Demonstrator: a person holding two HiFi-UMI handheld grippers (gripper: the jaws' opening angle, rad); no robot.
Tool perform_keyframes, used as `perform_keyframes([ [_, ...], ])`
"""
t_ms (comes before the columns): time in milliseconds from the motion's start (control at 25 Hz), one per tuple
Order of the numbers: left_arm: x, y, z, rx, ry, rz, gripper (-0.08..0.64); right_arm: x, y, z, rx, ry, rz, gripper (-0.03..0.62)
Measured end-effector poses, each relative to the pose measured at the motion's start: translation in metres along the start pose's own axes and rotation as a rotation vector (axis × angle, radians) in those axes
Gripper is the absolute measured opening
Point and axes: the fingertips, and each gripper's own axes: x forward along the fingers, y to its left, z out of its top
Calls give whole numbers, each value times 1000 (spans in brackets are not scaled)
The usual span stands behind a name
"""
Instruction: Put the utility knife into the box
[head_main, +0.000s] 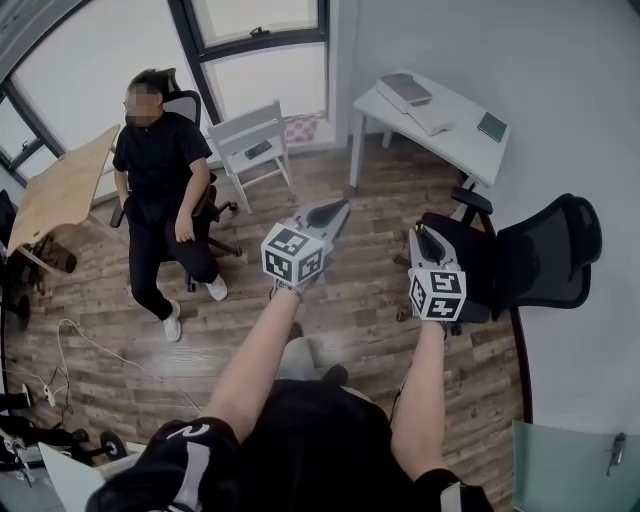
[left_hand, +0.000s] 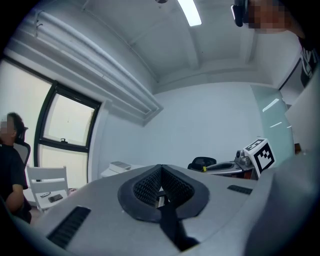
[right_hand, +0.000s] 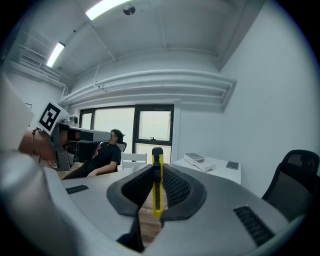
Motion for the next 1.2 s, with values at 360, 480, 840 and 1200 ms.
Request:
perform_keyframes([
  [360,23,43,-2,13,7,43,25,33,-34,0,11,19,4,72],
  [480,37,50,1,25,-4,-6,25,47,-42,4,5,15,12,72],
  [840,102,103,23,28,-10,-100,26,120,-78,25,-25,42,-17,72],
  [1200,155,184,38,0,-15,-133,25,203,-98,48,-39,62,-65,72],
])
